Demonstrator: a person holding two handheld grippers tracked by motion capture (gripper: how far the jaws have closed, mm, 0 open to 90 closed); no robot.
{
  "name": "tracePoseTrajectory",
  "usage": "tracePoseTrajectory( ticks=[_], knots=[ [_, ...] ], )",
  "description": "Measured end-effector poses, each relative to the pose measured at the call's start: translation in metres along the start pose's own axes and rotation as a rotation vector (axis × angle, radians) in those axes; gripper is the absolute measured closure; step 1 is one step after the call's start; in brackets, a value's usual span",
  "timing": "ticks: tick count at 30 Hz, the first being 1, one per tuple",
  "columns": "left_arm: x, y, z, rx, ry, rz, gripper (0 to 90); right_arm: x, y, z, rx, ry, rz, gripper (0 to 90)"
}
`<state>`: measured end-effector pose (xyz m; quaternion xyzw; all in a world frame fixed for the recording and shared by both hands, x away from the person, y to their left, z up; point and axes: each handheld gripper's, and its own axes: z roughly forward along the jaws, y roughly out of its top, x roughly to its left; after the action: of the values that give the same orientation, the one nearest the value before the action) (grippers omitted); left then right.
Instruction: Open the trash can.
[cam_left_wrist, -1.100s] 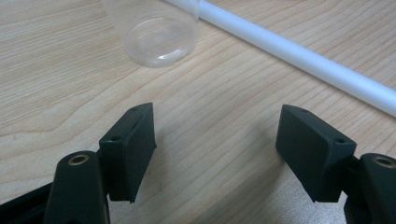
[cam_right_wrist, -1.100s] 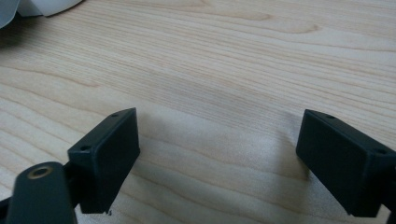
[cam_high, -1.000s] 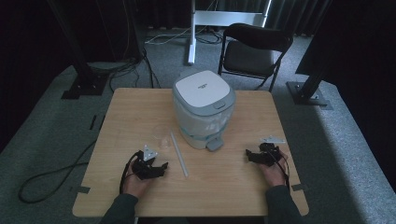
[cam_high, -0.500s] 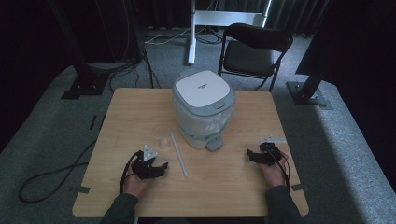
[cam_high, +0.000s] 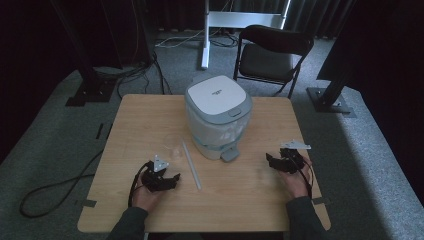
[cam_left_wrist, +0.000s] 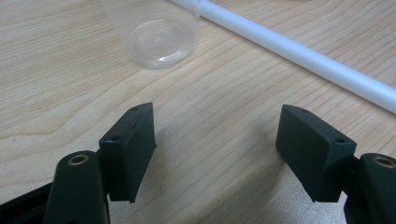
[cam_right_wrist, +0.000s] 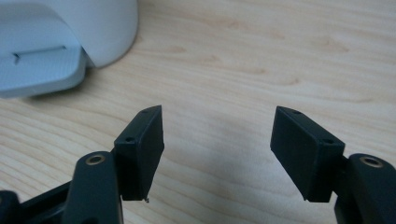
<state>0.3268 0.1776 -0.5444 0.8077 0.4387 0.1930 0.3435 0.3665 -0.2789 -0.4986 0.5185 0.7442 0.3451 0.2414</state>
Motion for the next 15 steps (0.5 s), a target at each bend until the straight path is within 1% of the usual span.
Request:
tracePoseTrajectory(
  ticks=[6,10,15],
  knots=[
    [0.000,0.000,0.000,-0.001,0.000,0.000,28.5,0.003,0.010,-0.007,-0.016,0.006,-0.002,39.2],
    [0.000,0.000,0.000,0.000,0.000,0.000,28.5,0.007,0.016,-0.010,-0.026,0.026,-0.006,41.0],
    [0.000,0.000,0.000,0.000,-0.001,0.000,28.5,0.011,0.026,-0.014,-0.043,0.045,-0.023,45.1]
  ],
)
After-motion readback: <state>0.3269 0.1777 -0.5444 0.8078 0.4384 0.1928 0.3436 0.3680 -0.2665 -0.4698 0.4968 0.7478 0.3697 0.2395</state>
